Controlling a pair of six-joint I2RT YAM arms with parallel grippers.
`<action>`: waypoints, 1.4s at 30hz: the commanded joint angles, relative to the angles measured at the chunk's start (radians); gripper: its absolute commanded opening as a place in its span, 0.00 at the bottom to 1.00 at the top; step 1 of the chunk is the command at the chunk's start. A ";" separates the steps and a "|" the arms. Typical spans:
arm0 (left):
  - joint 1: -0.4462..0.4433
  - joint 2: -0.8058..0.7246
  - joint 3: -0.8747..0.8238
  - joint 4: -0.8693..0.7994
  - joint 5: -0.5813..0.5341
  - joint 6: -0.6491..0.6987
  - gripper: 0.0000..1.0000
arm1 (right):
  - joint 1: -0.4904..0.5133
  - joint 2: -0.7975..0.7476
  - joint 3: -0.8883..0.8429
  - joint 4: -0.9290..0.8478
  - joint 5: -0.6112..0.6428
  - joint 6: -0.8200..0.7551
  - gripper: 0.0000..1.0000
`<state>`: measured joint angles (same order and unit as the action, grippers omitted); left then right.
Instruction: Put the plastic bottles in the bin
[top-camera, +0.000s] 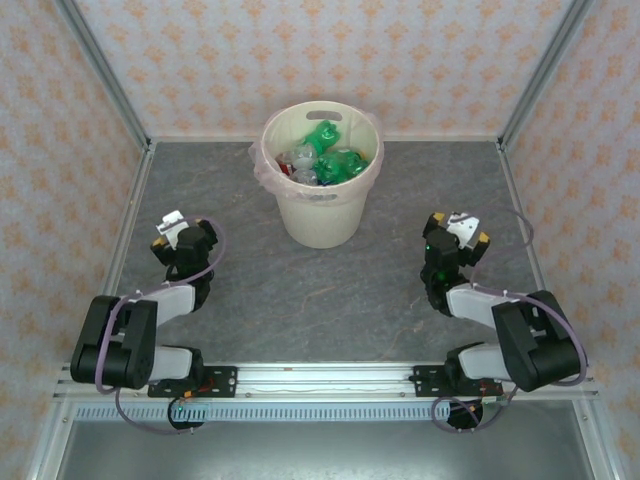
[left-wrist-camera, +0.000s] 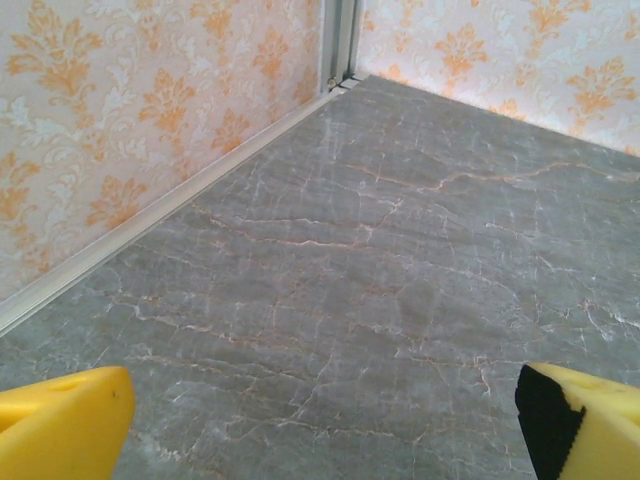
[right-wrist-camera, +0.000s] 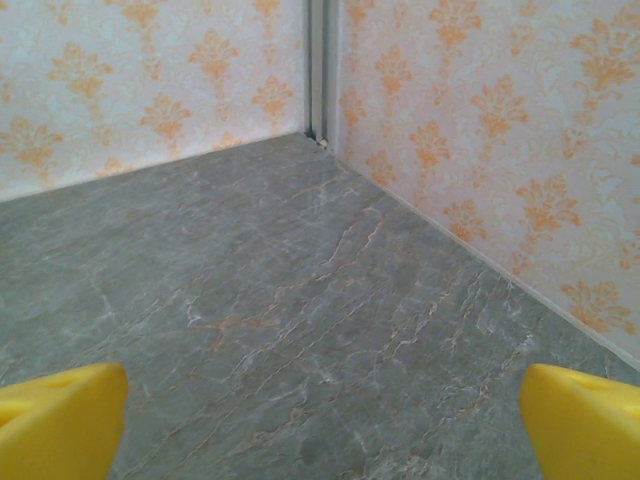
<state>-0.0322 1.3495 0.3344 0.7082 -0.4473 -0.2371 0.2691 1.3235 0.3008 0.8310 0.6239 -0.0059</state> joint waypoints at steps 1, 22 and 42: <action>0.005 0.027 -0.027 0.223 0.026 0.036 0.99 | -0.025 0.028 -0.063 0.218 -0.062 -0.023 1.00; 0.015 0.186 -0.144 0.661 0.205 0.176 1.00 | -0.169 0.108 -0.179 0.529 -0.364 -0.003 1.00; 0.003 0.188 -0.135 0.646 0.222 0.198 1.00 | -0.180 0.196 -0.094 0.451 -0.416 -0.016 1.00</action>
<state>-0.0242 1.5314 0.1818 1.3365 -0.2615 -0.0597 0.0944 1.5204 0.1947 1.2896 0.2153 -0.0204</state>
